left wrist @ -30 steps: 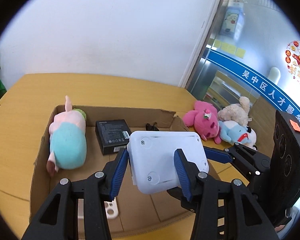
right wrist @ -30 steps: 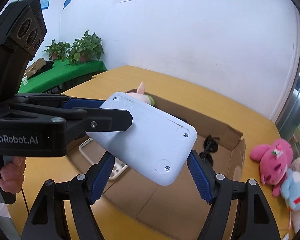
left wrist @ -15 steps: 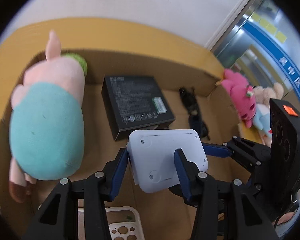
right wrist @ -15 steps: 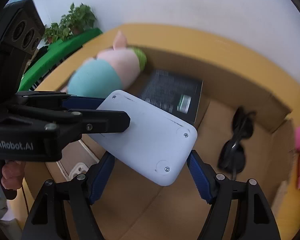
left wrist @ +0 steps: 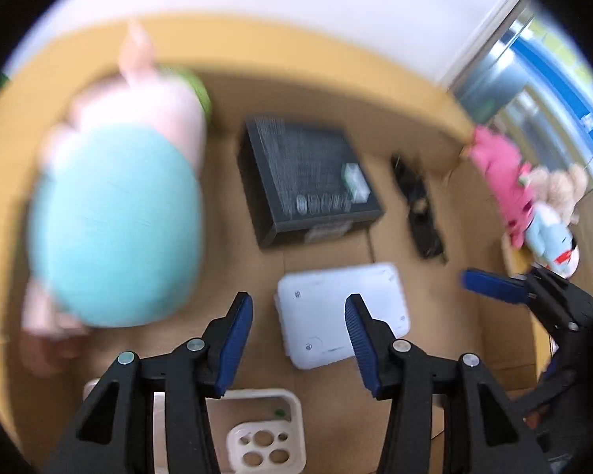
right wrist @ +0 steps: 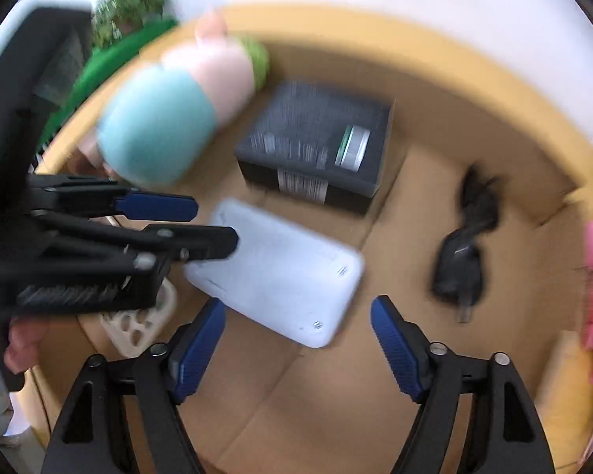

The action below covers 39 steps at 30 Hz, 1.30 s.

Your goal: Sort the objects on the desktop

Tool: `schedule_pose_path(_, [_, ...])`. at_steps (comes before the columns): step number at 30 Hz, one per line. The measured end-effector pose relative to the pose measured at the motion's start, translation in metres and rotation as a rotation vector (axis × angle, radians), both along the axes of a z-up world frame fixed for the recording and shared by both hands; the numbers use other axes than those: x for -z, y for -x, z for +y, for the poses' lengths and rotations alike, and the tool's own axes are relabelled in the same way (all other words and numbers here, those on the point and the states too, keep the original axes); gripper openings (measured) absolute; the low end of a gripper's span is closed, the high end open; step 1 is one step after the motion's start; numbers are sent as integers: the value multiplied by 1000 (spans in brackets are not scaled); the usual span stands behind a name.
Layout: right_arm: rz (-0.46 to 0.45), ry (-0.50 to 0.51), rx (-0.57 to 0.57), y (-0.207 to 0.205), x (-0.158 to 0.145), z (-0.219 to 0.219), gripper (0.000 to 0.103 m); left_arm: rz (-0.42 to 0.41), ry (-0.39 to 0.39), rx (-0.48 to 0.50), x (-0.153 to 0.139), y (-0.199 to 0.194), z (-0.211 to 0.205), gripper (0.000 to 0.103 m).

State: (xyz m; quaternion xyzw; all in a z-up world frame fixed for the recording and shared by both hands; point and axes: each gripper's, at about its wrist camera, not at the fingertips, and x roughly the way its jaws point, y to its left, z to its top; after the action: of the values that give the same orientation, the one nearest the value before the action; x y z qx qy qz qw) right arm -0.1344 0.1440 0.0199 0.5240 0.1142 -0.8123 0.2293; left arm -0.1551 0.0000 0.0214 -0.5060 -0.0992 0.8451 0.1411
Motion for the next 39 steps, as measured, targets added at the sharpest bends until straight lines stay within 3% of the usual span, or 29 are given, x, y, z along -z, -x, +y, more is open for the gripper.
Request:
schedule_pose_path(2, [99,44,53,-25,-30,10,103,136,22,-21,-30,-32,-10,56])
schedule_pose_path(3, [157,77,86,-41,-44,17,103,206,37,-25,-42,-48,-12,63])
schedule_pose_path(4, [206,114,111,-58,-54,23,103,289,56,-31,-54,-69,-14,78])
schedule_pose_path(5, [250,147,138,-68,-63,26,103,375,81,-45,-63,-88,-16,83])
schedule_pose_path(7, [348,204,205,-94,-71,32,103,530,150,-78,-71,-126,-16,84])
schedule_pose_path(9, [469,238,273,-115,-70,37,103,598,212,-102,-66,-146,-12,84])
schedule_pose_path(12, [549,236,353,-136,-47,37,103,607,247,-135,-44,-155,-2,84])
schedule_pose_path(19, [560,192,379,-147,-1,47,103,581,346,-190,18,-158,-2,85])
schedule_pose_path(20, [545,207,378,-150,4,47,103,588,301,-206,20,-161,-7,84])
schedule_pose_path(25, [608,202,371,-154,20,49,103,591,310,-227,21,-162,-5,86])
schedule_pose_path(39, [594,181,401,-149,22,49,103,583,311,-223,24,-163,-5,88])
